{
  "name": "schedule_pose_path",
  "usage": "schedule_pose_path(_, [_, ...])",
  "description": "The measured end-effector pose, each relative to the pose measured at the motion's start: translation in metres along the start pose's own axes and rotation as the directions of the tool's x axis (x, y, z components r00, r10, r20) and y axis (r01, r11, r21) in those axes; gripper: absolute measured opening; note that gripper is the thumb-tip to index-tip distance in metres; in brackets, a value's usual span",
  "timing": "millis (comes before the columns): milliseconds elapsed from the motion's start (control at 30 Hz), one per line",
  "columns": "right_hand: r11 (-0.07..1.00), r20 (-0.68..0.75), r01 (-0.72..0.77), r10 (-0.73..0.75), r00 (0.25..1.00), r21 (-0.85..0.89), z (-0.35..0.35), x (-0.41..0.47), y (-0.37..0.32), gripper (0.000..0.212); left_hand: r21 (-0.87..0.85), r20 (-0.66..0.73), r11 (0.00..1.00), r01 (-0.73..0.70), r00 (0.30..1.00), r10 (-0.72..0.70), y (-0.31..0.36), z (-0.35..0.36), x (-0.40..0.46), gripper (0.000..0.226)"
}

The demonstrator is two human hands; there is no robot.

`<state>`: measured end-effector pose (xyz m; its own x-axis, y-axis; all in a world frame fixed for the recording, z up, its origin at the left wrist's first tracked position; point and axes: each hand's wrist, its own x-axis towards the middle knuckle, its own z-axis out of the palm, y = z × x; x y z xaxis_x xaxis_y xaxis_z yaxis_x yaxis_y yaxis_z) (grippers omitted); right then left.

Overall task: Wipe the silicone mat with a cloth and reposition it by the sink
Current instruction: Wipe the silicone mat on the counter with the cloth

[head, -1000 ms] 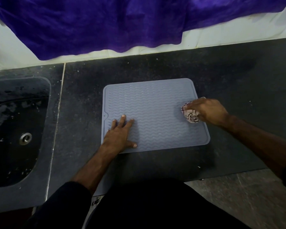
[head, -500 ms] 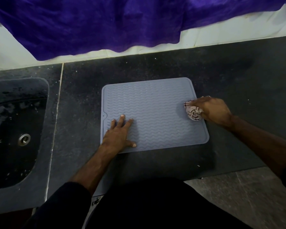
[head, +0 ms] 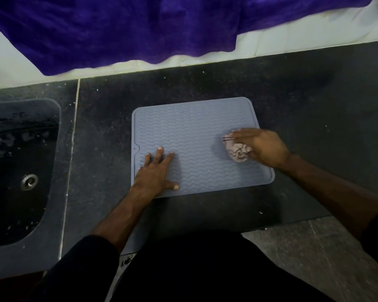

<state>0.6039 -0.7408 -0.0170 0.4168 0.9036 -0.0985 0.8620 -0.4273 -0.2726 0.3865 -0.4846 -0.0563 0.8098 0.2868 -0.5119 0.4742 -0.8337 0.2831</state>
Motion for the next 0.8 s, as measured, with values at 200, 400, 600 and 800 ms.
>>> schedule_pose_path(200, [0.998, 0.088, -0.022, 0.027, 0.996, -0.055, 0.016, -0.005, -0.005, 0.058, -0.005, -0.004, 1.000, -0.002, 1.000, 0.002, -0.002, 0.000, -0.001, 0.111])
schedule_pose_path(400, [0.992, 0.032, -0.094, 0.097, 0.995, -0.083, 0.007, -0.008, 0.001, 0.051, -0.010, 0.011, 1.000, -0.009, 1.000, 0.009, 0.000, -0.001, -0.002, 0.111])
schedule_pose_path(600, [0.994, 0.070, -0.045, 0.052, 0.996, -0.098, 0.020, -0.007, -0.010, 0.056, -0.007, 0.004, 1.000, -0.011, 1.000, 0.011, -0.001, -0.001, -0.002, 0.111])
schedule_pose_path(800, [0.963, 0.082, -0.227, 0.240, 0.967, -0.146, 0.003, -0.014, 0.004, 0.053, -0.005, -0.003, 1.000, -0.008, 1.000, 0.008, 0.000, 0.001, -0.001, 0.111])
